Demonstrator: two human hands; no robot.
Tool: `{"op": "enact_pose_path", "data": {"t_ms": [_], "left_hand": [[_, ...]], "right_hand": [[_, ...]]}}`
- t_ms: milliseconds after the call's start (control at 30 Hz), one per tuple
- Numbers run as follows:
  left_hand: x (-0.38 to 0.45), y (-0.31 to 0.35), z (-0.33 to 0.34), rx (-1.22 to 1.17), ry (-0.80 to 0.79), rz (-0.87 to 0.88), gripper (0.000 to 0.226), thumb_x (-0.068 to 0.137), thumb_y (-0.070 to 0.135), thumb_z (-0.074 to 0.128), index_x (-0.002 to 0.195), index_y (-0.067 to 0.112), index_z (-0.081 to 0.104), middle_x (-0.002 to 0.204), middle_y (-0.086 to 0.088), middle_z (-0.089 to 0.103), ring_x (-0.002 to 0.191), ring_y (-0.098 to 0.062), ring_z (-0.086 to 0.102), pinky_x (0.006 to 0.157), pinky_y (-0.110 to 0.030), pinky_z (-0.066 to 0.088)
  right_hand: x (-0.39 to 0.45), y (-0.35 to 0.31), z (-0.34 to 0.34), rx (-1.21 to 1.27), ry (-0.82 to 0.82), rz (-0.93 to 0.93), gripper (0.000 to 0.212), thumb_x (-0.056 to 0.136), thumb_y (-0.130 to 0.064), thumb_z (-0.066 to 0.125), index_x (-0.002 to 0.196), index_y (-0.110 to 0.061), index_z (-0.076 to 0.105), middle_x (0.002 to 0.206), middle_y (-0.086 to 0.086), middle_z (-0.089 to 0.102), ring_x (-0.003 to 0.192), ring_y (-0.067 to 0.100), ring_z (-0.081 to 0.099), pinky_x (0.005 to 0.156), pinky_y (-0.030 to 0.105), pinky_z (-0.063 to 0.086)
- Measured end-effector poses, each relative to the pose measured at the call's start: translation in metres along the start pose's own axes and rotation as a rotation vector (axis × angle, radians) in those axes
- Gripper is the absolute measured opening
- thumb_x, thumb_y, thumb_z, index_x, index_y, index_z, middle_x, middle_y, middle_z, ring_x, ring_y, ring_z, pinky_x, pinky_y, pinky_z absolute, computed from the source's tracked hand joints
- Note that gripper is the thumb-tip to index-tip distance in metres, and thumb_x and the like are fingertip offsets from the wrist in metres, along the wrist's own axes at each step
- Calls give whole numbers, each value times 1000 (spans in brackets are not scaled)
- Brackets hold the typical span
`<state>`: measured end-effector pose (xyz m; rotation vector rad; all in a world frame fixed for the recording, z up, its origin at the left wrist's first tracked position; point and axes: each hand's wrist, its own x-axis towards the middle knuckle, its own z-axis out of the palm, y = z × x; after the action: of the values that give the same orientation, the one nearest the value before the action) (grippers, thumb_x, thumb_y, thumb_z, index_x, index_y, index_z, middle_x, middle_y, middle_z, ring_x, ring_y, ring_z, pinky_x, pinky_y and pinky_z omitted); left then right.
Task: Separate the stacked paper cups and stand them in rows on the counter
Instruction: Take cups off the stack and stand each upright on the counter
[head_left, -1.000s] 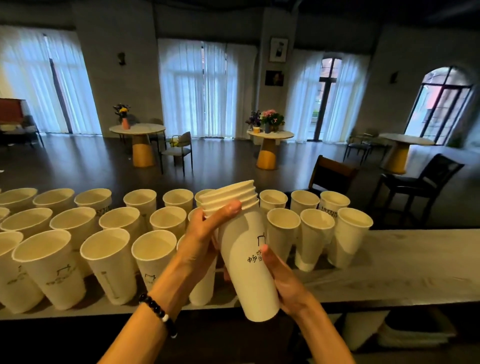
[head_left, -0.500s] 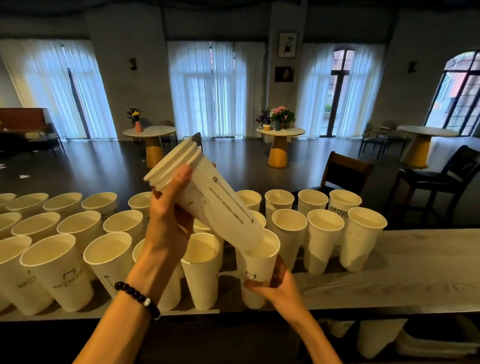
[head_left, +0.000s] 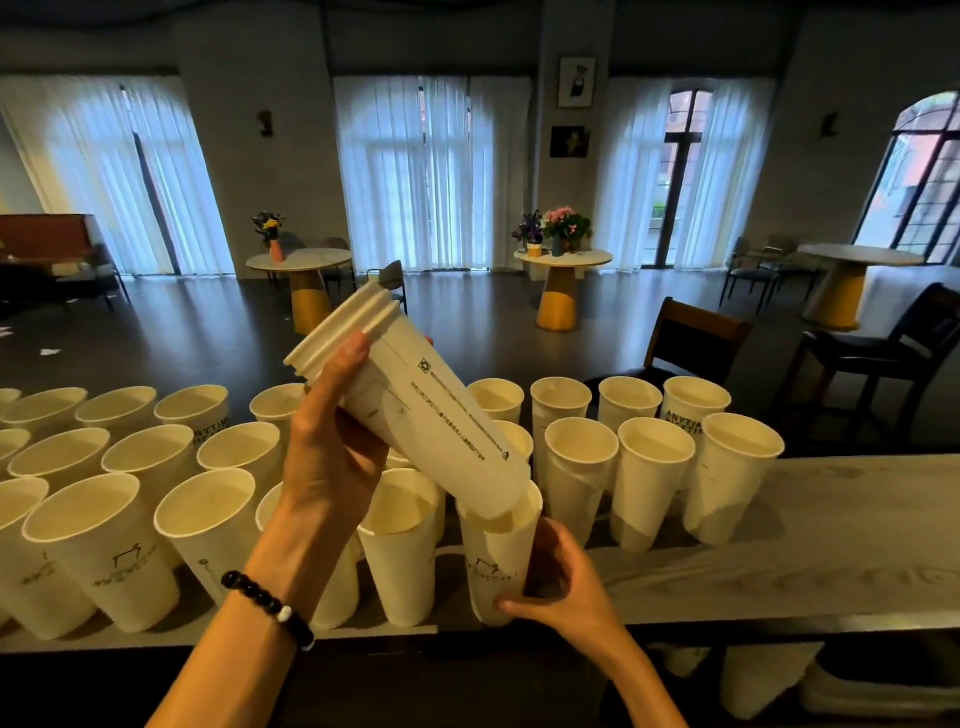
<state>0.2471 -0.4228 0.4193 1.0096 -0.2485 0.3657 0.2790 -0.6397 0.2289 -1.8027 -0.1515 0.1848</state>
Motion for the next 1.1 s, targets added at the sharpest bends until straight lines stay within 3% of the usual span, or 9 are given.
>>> {"op": "enact_pose_path", "data": {"t_ms": [100, 200, 300, 367, 467, 733, 900, 1000, 1100], "left_hand": [[-6, -18, 20, 19, -106, -90, 98, 47, 57, 91, 130, 19, 57, 113, -9, 72, 106, -23, 69, 81, -37, 58], [-23, -50, 48, 28, -233, -215, 89, 46, 54, 92, 124, 22, 63, 119, -10, 70, 110, -28, 67, 84, -40, 58], [-37, -77, 74, 51, -311, -283, 75, 47, 55, 92, 114, 29, 71, 115, -9, 72, 106, -26, 69, 83, -37, 59], [-41, -85, 84, 82, -324, -290, 87, 46, 57, 91, 121, 20, 66, 114, -12, 71, 101, -27, 69, 80, -34, 58], [-40, -89, 87, 109, -326, -290, 87, 47, 51, 90, 120, 12, 64, 108, -11, 72, 95, -23, 70, 74, -30, 58], [-34, -88, 87, 286, -202, -133, 98, 37, 70, 87, 120, 25, 62, 111, 1, 74, 106, -19, 70, 84, -32, 59], [-13, -55, 80, 139, -75, -32, 107, 48, 61, 90, 139, 18, 51, 131, -15, 63, 122, -32, 60, 98, -55, 53], [-12, -52, 76, 69, -38, 1, 71, 59, 45, 85, 122, 23, 59, 104, 0, 76, 99, -15, 71, 83, -40, 59], [-13, -55, 74, 55, 1, -3, 75, 52, 46, 88, 118, 27, 58, 98, 4, 77, 93, -11, 72, 76, -35, 59]], "right_hand": [[-13, -8, -25, 74, 193, -94, 47, 75, -8, 81, 112, -32, 63, 113, -4, 68, 108, 10, 64, 100, 41, 51], [-33, -31, -51, 302, 251, -114, 13, 97, -15, 55, 95, -22, 66, 92, 3, 76, 82, 4, 71, 75, 21, 57], [-49, -50, -67, 627, -45, -52, 68, 83, -62, 60, 124, -9, 62, 108, 16, 73, 94, 24, 71, 80, 35, 56], [-58, -52, -75, 680, -202, -85, 87, 70, -71, 68, 130, -8, 61, 116, 25, 67, 98, 35, 68, 85, 44, 55], [-65, -46, -81, 584, -284, -115, 73, 68, -68, 73, 120, -17, 70, 107, 18, 72, 93, 28, 71, 84, 38, 57], [-57, -31, -92, 270, -130, 2, 86, 49, -52, 89, 122, -22, 55, 112, -2, 73, 108, 19, 68, 81, 31, 57], [-41, -5, -87, 123, -51, 39, 93, 47, -34, 96, 125, -38, 46, 119, -14, 65, 112, 9, 62, 91, 29, 54], [-26, 17, -80, 152, -36, 22, 100, 48, -30, 97, 131, -37, 43, 128, -10, 61, 119, 11, 59, 99, 36, 52], [-14, 31, -74, 178, -27, 31, 94, 54, -18, 95, 129, -37, 41, 124, -17, 59, 112, 2, 58, 87, 22, 53]]}}
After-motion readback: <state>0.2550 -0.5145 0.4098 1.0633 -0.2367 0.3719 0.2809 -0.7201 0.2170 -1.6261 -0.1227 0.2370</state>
